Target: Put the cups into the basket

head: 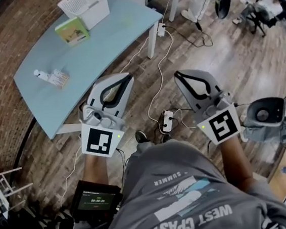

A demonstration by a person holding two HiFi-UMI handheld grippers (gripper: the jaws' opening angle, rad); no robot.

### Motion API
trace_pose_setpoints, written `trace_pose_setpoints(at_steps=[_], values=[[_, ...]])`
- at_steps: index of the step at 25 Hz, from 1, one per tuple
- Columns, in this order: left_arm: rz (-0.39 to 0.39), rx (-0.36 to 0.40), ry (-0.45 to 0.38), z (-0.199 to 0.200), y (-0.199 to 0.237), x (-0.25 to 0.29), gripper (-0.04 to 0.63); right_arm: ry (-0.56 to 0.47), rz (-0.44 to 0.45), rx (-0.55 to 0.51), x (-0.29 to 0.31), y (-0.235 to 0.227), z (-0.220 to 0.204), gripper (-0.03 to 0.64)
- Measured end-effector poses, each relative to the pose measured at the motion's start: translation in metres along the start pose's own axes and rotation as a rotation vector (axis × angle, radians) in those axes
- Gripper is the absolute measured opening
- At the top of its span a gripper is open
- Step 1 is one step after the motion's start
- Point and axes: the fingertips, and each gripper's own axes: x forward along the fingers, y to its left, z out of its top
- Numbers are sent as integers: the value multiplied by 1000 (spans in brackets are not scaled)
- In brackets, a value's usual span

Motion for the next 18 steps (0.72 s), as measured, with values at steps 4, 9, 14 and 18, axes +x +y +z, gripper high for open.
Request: trace_pose_setpoints(at_steps=[4,9,14,18], values=[[-13,-11,-18,-13,16,-6,-2,-7,-27,22,21,5,10,14],[-14,-11,-45,-20,32,-10,-2,16,-26,9,34,11,14,14],[-10,-31,-49,-26,39,-8,-2,31,-16,-3,42,9,13,14],[-18,-41,-33,-33,38,4,-2,28,-9,13,45,1,4,14]])
